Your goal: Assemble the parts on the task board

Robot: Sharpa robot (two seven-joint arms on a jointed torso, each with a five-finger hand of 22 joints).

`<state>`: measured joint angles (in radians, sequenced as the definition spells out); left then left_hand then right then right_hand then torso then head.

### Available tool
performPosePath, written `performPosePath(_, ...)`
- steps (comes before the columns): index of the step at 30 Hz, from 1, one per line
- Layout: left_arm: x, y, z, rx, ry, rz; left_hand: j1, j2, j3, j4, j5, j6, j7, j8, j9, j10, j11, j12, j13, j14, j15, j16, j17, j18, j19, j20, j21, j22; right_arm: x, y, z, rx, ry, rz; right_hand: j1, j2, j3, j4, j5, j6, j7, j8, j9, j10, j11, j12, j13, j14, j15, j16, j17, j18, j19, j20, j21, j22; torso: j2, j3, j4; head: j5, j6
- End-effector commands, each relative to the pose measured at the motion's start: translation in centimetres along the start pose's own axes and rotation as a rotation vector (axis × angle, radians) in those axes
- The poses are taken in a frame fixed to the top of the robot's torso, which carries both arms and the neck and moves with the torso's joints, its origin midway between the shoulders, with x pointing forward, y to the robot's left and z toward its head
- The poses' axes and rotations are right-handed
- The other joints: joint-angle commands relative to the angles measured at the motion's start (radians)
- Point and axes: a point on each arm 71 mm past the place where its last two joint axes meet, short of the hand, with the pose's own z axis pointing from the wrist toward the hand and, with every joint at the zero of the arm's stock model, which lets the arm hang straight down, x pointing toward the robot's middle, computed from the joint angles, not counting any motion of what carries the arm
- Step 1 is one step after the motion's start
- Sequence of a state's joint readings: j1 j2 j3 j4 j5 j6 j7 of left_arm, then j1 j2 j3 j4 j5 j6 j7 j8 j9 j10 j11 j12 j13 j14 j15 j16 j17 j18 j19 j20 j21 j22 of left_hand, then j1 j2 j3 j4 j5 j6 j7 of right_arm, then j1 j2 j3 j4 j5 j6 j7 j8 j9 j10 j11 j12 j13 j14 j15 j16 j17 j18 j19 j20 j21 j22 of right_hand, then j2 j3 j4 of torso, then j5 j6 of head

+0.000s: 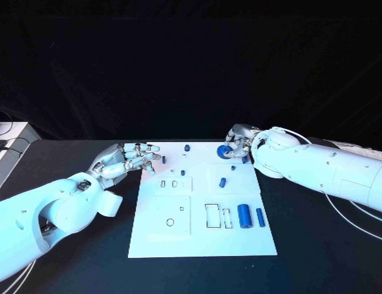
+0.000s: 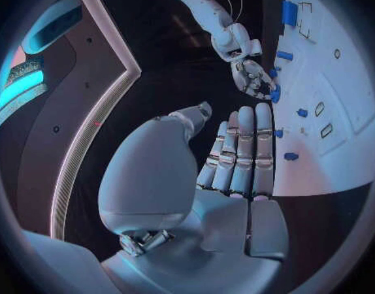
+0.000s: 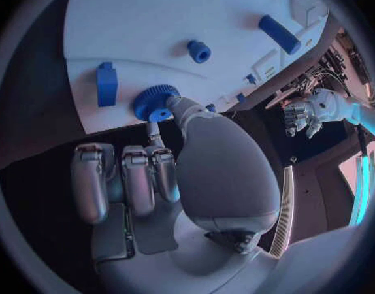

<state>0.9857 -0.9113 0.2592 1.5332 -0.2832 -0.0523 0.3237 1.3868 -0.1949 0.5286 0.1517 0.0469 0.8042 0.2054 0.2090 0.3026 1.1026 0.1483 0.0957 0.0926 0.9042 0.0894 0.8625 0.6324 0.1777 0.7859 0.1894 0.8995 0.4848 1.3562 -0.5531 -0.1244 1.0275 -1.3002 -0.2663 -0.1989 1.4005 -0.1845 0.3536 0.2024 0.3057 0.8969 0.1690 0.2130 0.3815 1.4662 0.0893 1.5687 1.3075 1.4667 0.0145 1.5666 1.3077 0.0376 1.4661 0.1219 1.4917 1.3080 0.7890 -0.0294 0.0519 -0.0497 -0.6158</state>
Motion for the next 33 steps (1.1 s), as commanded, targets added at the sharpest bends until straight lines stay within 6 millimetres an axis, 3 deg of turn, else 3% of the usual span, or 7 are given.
performPosePath(1,0.2,-0.1,0.1,0.007,0.017,-0.007,-0.004,0.008,-0.002,-0.005,0.003,0.008,0.010,0.001,0.002,-0.006,0.003,-0.002,0.001,0.009,-0.001,0.005,-0.001,0.005,0.005,0.000,0.005,0.001,-0.3,0.8,-0.3,-0.057,-0.073,-0.051,0.002,0.009,0.009,0.000,0.003,0.011,-0.003,0.007,0.002,0.105,-0.004,0.002,0.263,0.104,-0.002,0.004,0.263,-0.014,0.050,-0.003,0.003,0.180,0.000,-0.0003,0.0004,0.000,0.000)
performPosePath(11,0.1,-0.1,0.0,0.006,0.015,-0.005,-0.004,0.009,-0.001,-0.005,0.003,0.009,0.010,0.001,0.002,-0.006,0.003,-0.002,0.001,0.010,-0.001,0.005,-0.001,0.005,0.005,0.000,0.005,0.001,-0.4,2.9,-1.6,-0.137,-0.139,-0.103,-0.010,0.001,0.026,-0.003,-0.013,0.031,-0.011,0.010,0.000,0.105,-0.011,0.002,0.263,0.104,-0.009,0.004,0.263,-0.016,0.054,-0.009,0.009,0.187,-0.002,-0.0016,-0.0006,0.001,0.003)
performPosePath(17,0.1,-0.1,0.0,0.004,0.016,-0.005,-0.004,0.009,-0.001,-0.005,0.003,0.009,0.010,0.001,0.002,-0.006,0.003,-0.002,0.001,0.010,-0.001,0.005,-0.001,0.005,0.005,0.000,0.005,0.001,0.0,5.4,-2.3,-0.219,-0.166,-0.146,-0.015,-0.005,0.028,-0.003,-0.016,0.031,-0.011,0.009,-0.001,0.105,-0.012,0.002,0.263,0.104,-0.010,0.004,0.263,-0.016,0.056,-0.011,0.012,0.190,-0.002,-0.0013,-0.0021,0.000,0.008)
performPosePath(27,0.4,-0.1,0.1,0.006,0.023,-0.009,-0.004,0.009,-0.001,-0.006,0.003,0.010,0.011,0.002,0.002,-0.006,0.004,-0.002,0.001,0.010,-0.001,0.005,-0.002,0.005,0.005,0.000,0.006,0.002,1.7,9.7,-2.1,-0.325,-0.209,-0.222,-0.017,-0.009,0.030,-0.004,-0.019,0.031,-0.011,0.007,-0.002,0.105,-0.012,0.002,0.263,0.104,-0.011,0.004,0.263,-0.017,0.057,-0.012,0.012,0.191,0.000,-0.0027,0.0073,0.001,0.013)
performPosePath(33,0.3,-0.1,0.0,0.006,0.021,-0.008,-0.004,0.009,-0.001,-0.006,0.003,0.010,0.011,0.002,0.002,-0.006,0.004,-0.002,0.001,0.010,-0.001,0.005,-0.002,0.005,0.005,0.000,0.006,0.002,2.3,11.0,-1.8,-0.343,-0.219,-0.231,-0.017,-0.009,0.031,-0.005,-0.020,0.031,-0.011,0.007,-0.003,0.105,-0.012,0.002,0.263,0.104,-0.011,0.004,0.263,-0.017,0.057,-0.012,0.013,0.192,0.001,-0.0030,0.0033,0.008,0.014)
